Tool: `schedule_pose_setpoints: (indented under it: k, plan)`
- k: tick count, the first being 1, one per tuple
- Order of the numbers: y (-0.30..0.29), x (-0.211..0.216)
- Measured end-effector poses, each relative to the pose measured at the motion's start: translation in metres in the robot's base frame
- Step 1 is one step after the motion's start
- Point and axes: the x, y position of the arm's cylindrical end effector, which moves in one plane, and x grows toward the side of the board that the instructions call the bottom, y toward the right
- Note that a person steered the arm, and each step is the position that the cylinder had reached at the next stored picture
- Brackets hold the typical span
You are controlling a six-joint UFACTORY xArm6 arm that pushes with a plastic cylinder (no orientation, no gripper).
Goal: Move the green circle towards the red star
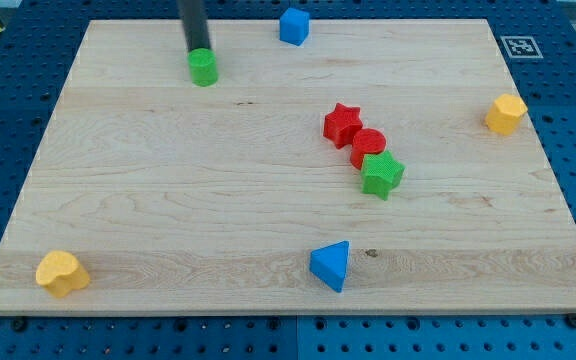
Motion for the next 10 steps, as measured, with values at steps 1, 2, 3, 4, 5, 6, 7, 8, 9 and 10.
schedule_pose_setpoints:
  k: [1, 2, 3, 4, 5, 6, 7, 8, 9, 10]
  plan:
    - [-0.039, -0.004]
    - [-0.026, 0.021]
    - [0.01, 0.029]
    - [0.043, 0.032]
    - [0.068, 0.04]
    - [0.09, 0.056]
    - [0.09, 0.064]
    - [0.095, 0.084]
    - [0.11, 0.109]
    - [0.108, 0.122]
